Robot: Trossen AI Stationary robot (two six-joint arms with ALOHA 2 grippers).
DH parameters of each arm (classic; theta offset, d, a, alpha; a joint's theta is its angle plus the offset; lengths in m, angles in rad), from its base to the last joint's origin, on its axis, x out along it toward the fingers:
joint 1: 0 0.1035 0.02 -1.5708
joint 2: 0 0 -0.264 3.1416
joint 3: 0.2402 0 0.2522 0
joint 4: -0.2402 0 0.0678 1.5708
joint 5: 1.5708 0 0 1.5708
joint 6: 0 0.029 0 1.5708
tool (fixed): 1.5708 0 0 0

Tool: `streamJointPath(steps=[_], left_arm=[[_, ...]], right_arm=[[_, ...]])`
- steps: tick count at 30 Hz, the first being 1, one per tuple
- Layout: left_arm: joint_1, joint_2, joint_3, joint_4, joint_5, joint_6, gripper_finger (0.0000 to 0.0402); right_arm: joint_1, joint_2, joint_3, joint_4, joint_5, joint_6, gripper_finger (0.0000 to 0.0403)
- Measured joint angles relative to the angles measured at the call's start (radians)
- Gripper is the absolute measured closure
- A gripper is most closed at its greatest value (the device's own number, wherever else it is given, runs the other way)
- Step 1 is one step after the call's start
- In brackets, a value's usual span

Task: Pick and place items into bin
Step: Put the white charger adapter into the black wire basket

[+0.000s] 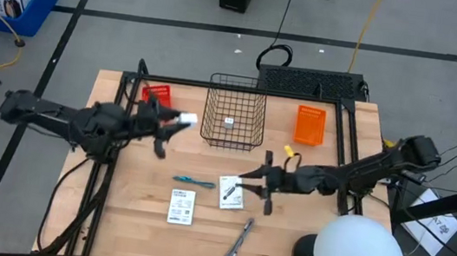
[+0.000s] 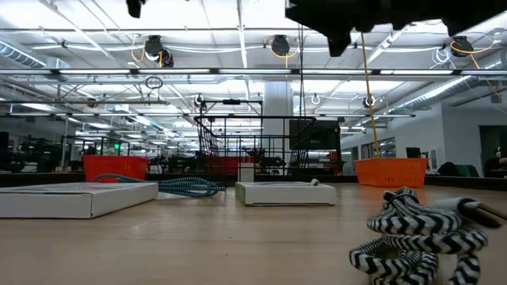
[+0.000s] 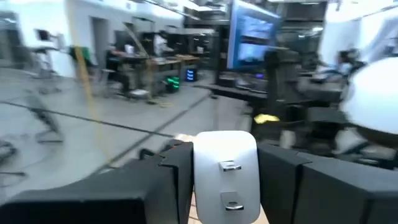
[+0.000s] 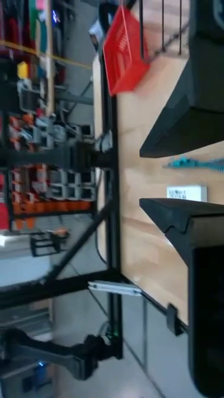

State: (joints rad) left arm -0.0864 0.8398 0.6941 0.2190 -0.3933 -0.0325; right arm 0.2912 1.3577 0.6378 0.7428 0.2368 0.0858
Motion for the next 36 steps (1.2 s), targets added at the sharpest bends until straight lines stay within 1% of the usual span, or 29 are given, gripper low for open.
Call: streamJointPath(steps=[5, 12, 14, 18, 22, 25, 32, 34, 36], left_arm=[[0.203, 0.063, 0.0, 0.078, 0.097, -0.003, 0.027], [0.461, 0.238, 0.006, 0.26, 0.354, -0.07, 0.0271], [0.526, 0.303, 0.036, 0.261, 0.432, -0.104, 0.0271], [0.61, 0.441, 0.139, 0.218, 0.537, -0.157, 0.0271], [0.646, 0.563, 0.267, 0.135, 0.6, -0.158, 0.0271], [0.661, 0.642, 0.382, 0.001, 0.627, -0.14, 0.0271], [0.671, 0.834, 0.677, -0.378, 0.612, -0.049, 0.0261], [0.669, 0.887, 0.747, -0.455, 0.615, -0.02, 0.0262], [0.665, 0.938, 0.801, -0.498, 0.626, 0.001, 0.0269]], right_arm=[[-0.017, -0.072, -0.057, 0.015, -0.002, 0.001, 0.0294], [-0.017, -0.091, -0.061, 0.015, 0.0, -0.022, 0.0297], [-0.017, -0.091, -0.061, 0.017, 0.0, -0.023, 0.0297], [-0.017, -0.091, -0.061, 0.016, 0.001, -0.023, 0.0297], [-0.017, -0.09, -0.061, 0.016, 0.001, -0.023, 0.0298], [-0.017, -0.09, -0.061, 0.013, 0.001, -0.022, 0.0298], [-0.017, -0.09, -0.061, 0.008, -0.001, -0.016, 0.0298], [-0.017, -0.09, -0.061, 0.008, -0.001, -0.016, 0.0298], [-0.017, -0.09, -0.061, 0.008, -0.001, -0.016, 0.0298]])
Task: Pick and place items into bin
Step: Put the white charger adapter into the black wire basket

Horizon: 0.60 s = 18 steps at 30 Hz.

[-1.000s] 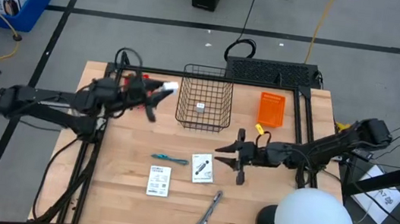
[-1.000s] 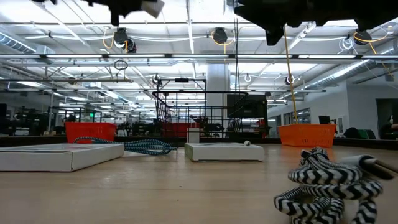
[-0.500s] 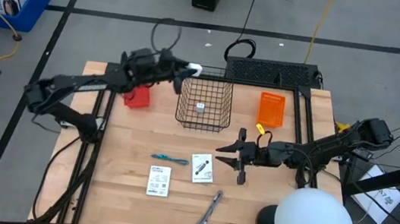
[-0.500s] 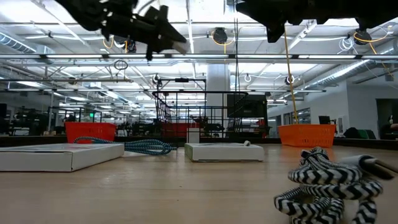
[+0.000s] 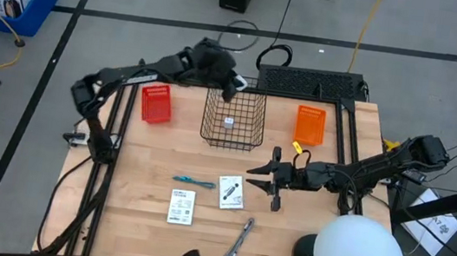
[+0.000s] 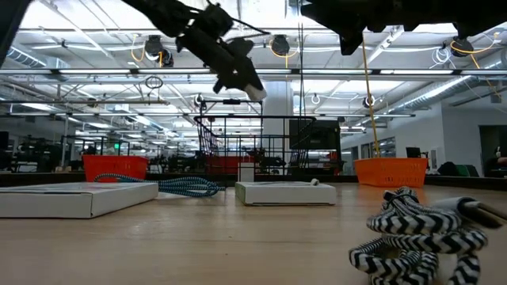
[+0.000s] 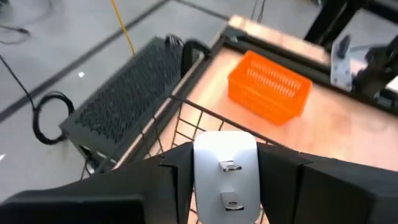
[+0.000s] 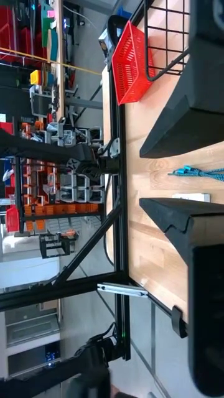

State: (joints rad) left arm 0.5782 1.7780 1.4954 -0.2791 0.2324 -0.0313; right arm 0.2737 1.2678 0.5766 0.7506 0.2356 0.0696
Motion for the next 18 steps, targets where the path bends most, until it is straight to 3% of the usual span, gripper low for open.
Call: streamJointPath(steps=[6, 18], left_arm=[[-0.004, 0.121, 0.095, -0.101, 0.003, 0.023, 0.027], [-0.004, 0.282, 0.102, -0.171, 0.017, -0.033, 0.027]], right_arm=[[0.0, 0.0, 0.0, 0.0, 0.0, 0.0, 0.0298], [0.0, 0.0, 0.0, 0.0, 0.0, -0.002, 0.0298]])
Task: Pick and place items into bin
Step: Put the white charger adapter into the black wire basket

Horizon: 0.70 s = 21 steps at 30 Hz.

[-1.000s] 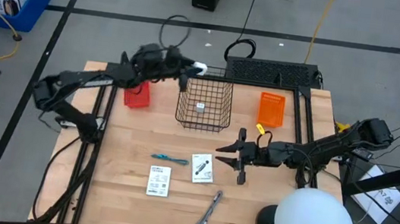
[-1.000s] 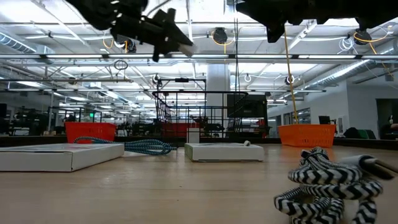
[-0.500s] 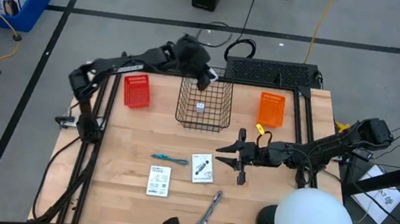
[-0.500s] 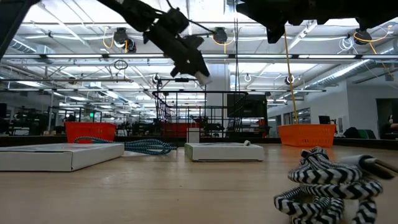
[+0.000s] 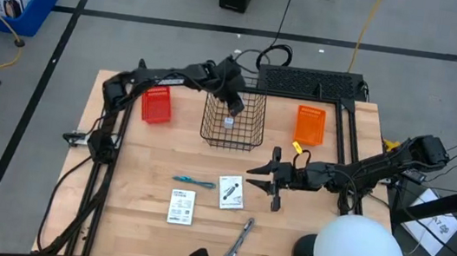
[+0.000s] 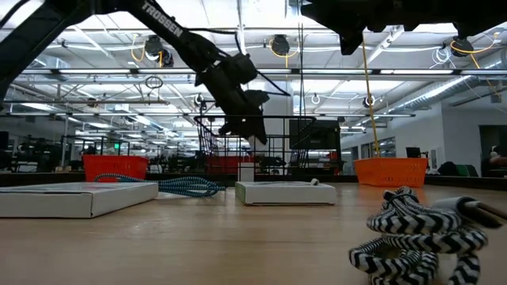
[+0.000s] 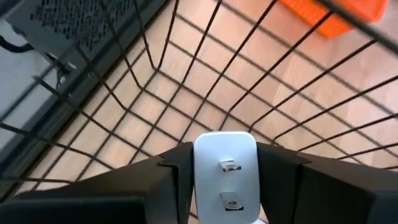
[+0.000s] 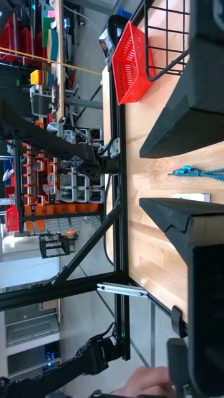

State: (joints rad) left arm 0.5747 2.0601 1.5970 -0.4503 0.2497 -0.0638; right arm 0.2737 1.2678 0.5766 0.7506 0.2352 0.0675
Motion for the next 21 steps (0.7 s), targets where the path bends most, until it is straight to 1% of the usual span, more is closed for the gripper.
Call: streamJointPath(steps=[3, 5, 7, 14, 19, 21], left_arm=[[-0.006, 0.022, 0.0, -0.004, -0.015, 0.011, 0.0264], [-0.014, 0.033, 0.0, -0.005, -0.056, 0.032, 0.0259], [-0.021, 0.042, 0.0, -0.001, -0.072, 0.046, 0.0258], [-0.027, 0.064, 0.0, -0.017, -0.074, 0.056, 0.027], [-0.028, 0.092, 0.0, -0.042, -0.071, 0.062, 0.0262], [-0.028, 0.103, 0.0, -0.029, -0.071, 0.062, 0.0259]], right_arm=[[0.0, 0.0, 0.0, 0.0, 0.0, -0.001, 0.0298], [0.0, 0.0, 0.0, 0.0, 0.0, -0.001, 0.0298], [0.0, 0.0, 0.0, 0.0, 0.001, -0.001, 0.0298], [0.0, 0.0, 0.0, 0.0, 0.001, -0.001, 0.0298], [0.0, 0.0, 0.0, 0.0, 0.002, -0.001, 0.0298], [0.0, 0.0, 0.0, 0.0, 0.002, -0.001, 0.0298]])
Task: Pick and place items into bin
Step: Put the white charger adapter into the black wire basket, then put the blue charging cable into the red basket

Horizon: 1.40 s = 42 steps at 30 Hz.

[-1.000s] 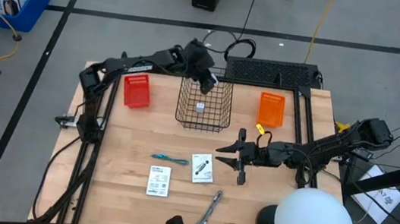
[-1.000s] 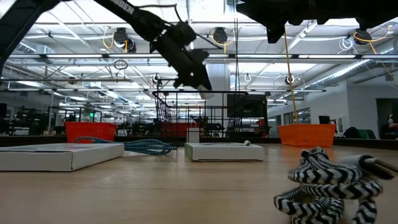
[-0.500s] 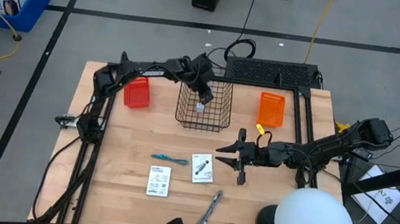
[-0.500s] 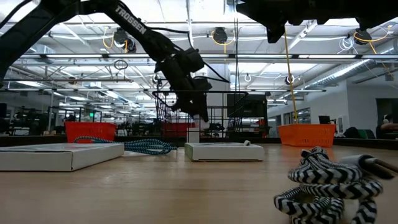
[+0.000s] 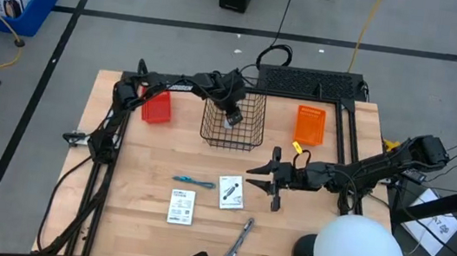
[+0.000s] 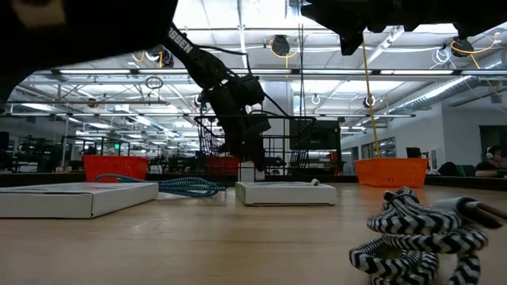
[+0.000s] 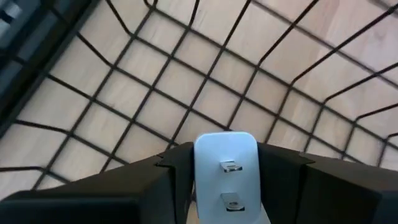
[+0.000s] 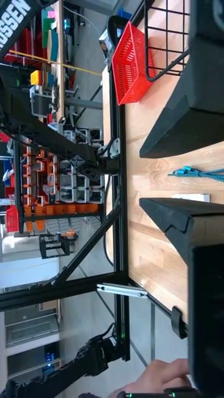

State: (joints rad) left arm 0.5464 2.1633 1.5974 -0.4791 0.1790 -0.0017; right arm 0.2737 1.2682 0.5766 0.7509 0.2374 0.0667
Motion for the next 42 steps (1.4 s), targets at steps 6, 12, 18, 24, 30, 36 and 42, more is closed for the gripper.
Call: streamJointPath(steps=[6, 12, 18, 24, 30, 36, 42], left_arm=[[-0.002, 0.008, 0.0, -0.009, 0.003, 0.001, 0.0256], [-0.002, 0.007, 0.0, -0.003, 0.001, -0.004, 0.0255], [-0.002, 0.008, 0.0, 0.002, -0.005, -0.014, 0.0253], [-0.004, 0.007, 0.0, 0.009, -0.006, -0.028, 0.0212], [-0.006, 0.007, 0.0, 0.012, -0.005, -0.034, 0.015], [-0.006, -0.041, -0.001, -0.001, -0.004, -0.032, 0.012], [-0.014, -0.167, -0.001, -0.044, 0.004, -0.046, 0.0115]], right_arm=[[0.0, 0.0, 0.0, -0.002, 0.001, 0.003, 0.0298], [0.0, 0.0, 0.0, -0.003, 0.001, 0.0, 0.0298], [0.0, 0.0, 0.0, -0.012, 0.001, 0.0, 0.0298], [0.0, 0.0, 0.0, -0.022, 0.001, 0.009, 0.0298], [0.0, 0.0, 0.0, -0.023, 0.001, 0.011, 0.0298], [0.0, 0.0, 0.0, -0.027, 0.001, 0.011, 0.0298], [0.0, 0.0, 0.0, -0.03, 0.0, 0.026, 0.0298]])
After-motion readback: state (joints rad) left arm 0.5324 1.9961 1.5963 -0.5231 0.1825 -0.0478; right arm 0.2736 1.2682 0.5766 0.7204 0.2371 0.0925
